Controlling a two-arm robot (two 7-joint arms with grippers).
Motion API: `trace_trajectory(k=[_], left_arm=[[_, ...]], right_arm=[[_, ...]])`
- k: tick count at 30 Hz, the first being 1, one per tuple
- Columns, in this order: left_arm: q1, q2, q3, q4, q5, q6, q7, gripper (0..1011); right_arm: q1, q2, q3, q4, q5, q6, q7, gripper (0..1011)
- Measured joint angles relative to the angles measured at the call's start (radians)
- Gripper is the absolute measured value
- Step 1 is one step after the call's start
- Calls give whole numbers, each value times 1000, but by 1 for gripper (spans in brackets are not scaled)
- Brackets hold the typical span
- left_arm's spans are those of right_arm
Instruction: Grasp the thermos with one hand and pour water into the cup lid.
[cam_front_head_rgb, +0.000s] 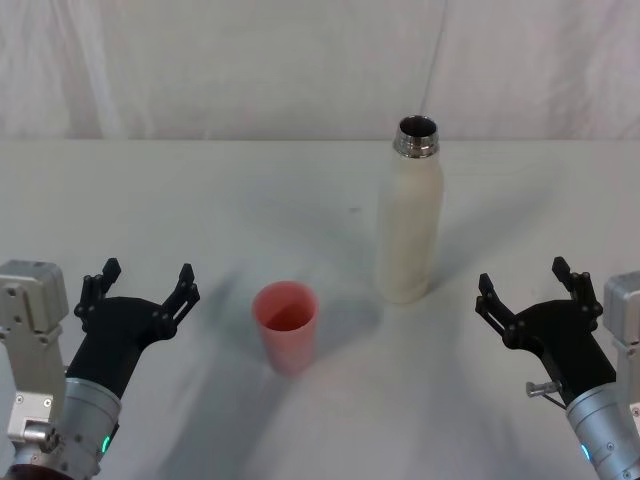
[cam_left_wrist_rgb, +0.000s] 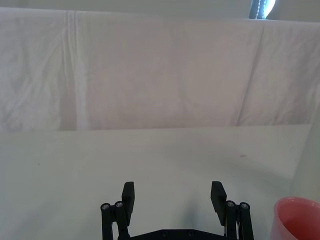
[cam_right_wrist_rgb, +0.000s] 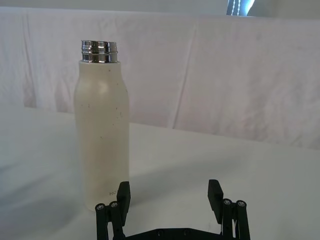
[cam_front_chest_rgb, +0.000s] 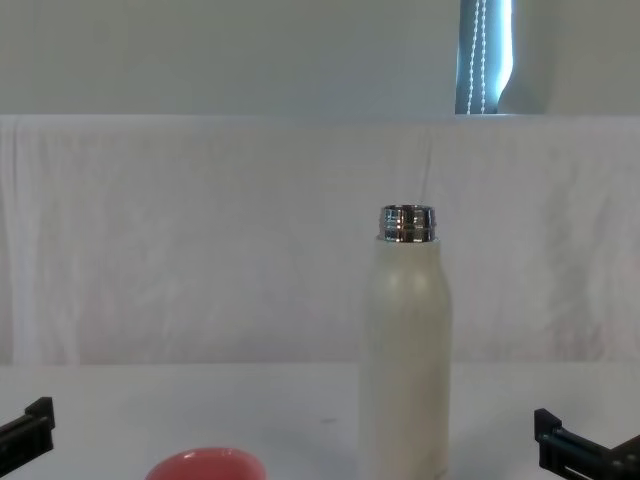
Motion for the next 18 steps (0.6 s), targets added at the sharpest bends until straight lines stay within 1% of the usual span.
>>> trace_trajectory(k=[18], left_arm=[[0, 0, 0, 0, 0, 0, 0, 1001]], right_arm=[[0, 0, 0, 0, 0, 0, 0, 1001]])
